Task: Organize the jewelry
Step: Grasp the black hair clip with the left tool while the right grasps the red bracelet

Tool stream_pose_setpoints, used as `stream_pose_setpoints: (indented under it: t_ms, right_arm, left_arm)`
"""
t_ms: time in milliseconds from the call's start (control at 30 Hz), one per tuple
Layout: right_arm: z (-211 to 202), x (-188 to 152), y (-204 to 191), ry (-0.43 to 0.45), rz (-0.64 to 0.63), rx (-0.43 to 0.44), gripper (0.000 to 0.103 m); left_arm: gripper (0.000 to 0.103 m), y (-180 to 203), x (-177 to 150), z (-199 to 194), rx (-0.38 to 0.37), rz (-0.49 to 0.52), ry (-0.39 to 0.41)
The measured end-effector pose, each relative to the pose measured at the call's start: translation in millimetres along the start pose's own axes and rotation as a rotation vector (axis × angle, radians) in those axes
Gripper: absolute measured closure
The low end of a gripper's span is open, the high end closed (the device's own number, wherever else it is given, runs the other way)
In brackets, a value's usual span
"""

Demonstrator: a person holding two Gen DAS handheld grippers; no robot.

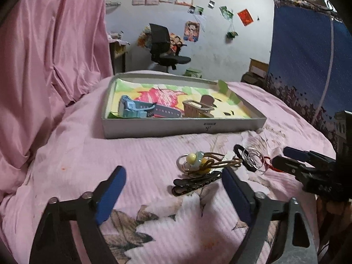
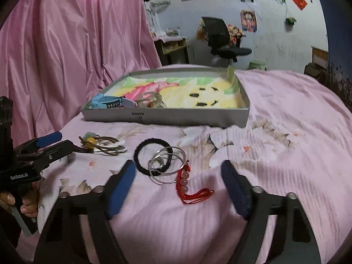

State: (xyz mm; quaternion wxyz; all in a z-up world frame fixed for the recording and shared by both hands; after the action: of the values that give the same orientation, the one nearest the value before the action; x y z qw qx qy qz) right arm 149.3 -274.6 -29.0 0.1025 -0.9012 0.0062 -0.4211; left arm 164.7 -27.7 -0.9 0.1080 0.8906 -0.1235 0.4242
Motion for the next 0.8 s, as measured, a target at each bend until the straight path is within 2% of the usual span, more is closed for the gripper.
stream_pose_setpoints:
  t_ms: [100, 233, 333, 400, 567, 633, 800]
  right_arm:
    - [8.9, -1.5, 1.6, -0.036, 0.008, 0.008, 0.049]
    - [18.1, -4.4, -0.6, -0.076, 0.007, 0.015, 0.054]
    - [21.8, -5.9, -1.4, -0.096, 0.004, 0.02, 0.055]
    - [24.1, -7.3, -2.8, -0.109, 0.003, 0.026, 0.06]
    - [25.6, -10.6, -4.3, -0.131, 0.014, 0.048, 0.061]
    - [24.9, -11.8, -4.7, -0.137, 0.017, 0.059, 0.064]
    - [21.8, -16.0, -5.2, -0.145, 0.025, 0.084, 0.071]
  left_arm:
    - [0.029, -1.2, 0.3, 6.5, -0.032, -0.004, -0.027]
    - [0.031, 0.4, 0.6, 11.4, -0.087, 0.015, -0.06]
    - [0.041, 4.5, 0.5, 13.9, -0.11, 0.042, -0.083]
    - [0.046, 5.7, 0.2, 14.4, -0.123, 0.046, -0.092]
    - [0.062, 5.9, -1.5, 11.8, -0.168, 0.025, -0.112]
    - [0.072, 6.1, -1.9, 11.9, -0.184, 0.01, -0.122]
    - [0.084, 11.0, -4.3, 11.0, -0.192, -0.006, -0.136]
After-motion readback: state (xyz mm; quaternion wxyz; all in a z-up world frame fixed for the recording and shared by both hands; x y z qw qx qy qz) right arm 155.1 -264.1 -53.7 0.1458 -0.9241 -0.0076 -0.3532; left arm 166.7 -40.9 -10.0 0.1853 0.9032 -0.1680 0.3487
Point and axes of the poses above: each gripper's, at about its wrist camera, not at the fingertips, and z roughly the way its jaws point, y to its right, x to its top, the point moved 1 cm from there along z, roughly the way its jaws point, and after that the axes turned 1 degree about -y, right-handed, at the moved point
